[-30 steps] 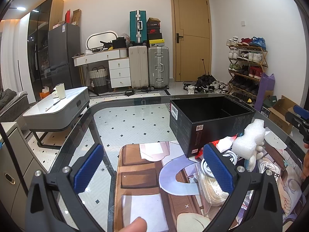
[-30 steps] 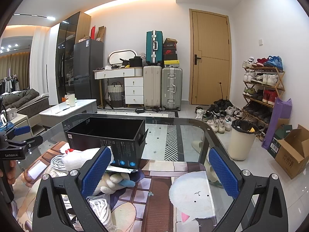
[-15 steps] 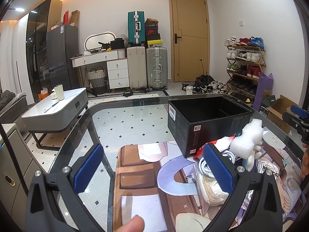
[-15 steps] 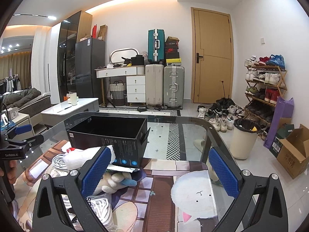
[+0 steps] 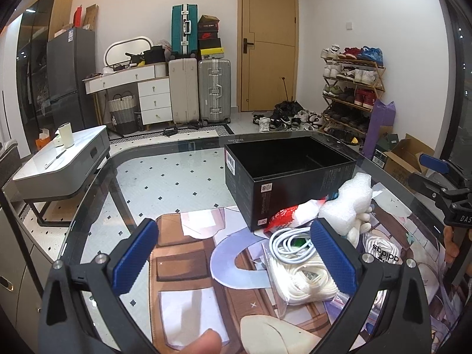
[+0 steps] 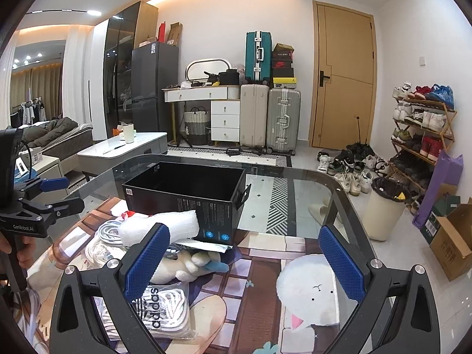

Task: Organize soft objects
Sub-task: 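Move both tools down toward the pile of bagged ropes beside the box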

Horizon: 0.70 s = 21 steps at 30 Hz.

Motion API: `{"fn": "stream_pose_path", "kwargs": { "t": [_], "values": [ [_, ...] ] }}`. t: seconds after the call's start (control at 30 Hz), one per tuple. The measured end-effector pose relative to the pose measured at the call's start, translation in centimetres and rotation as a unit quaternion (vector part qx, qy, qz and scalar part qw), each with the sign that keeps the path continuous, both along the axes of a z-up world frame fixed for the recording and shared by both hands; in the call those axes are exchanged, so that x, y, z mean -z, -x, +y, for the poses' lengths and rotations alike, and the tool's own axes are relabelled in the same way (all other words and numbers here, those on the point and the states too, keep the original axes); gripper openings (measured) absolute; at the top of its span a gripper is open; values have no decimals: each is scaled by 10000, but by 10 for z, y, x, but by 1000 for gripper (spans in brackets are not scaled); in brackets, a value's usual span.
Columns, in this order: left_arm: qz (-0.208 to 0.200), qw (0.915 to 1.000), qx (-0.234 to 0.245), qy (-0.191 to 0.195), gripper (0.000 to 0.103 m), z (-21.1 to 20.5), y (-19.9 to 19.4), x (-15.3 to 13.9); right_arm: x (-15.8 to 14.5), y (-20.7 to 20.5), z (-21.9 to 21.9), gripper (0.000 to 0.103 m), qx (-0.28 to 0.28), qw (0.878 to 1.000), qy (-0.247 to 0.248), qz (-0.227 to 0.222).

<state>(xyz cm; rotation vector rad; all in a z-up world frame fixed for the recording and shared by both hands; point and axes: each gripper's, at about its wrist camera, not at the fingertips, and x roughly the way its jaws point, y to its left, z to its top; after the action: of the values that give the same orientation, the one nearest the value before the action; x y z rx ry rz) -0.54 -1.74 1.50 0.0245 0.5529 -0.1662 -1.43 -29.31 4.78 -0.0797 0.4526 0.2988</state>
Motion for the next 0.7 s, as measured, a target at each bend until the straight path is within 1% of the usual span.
{"fn": "stream_pose_path", "kwargs": {
  "t": [0.07, 0.1, 0.2, 0.37, 0.5, 0.57, 0.7],
  "values": [
    [119, 9999, 86, -72, 103, -6, -1, 1, -2, 4, 1, 103, 95, 9999, 110, -62],
    [198, 9997, 129, -90, 103, -8, -2, 2, -3, 5, 1, 103, 53, 9999, 123, -59],
    [492, 9985, 188, -135, 103, -16, -7, 8, -4, 7, 4, 103, -119, 9996, 166, 180],
    [843, 9956, 406, -105, 103, -29, -9, 16, -3, 14, 17, 103, -671, 9958, 340, 524],
    [1126, 9921, 539, -87, 103, -39, -13, 20, 0, 16, 24, 103, -1174, 9881, 176, 975],
    [1220, 9908, 582, -83, 103, -43, -15, 21, 2, 15, 26, 103, -1347, 9839, 199, 1155],
    [1420, 9877, 648, -8, 103, -50, -21, 25, 11, 12, 31, 103, -1523, 9771, 312, 1450]
  ]
}}
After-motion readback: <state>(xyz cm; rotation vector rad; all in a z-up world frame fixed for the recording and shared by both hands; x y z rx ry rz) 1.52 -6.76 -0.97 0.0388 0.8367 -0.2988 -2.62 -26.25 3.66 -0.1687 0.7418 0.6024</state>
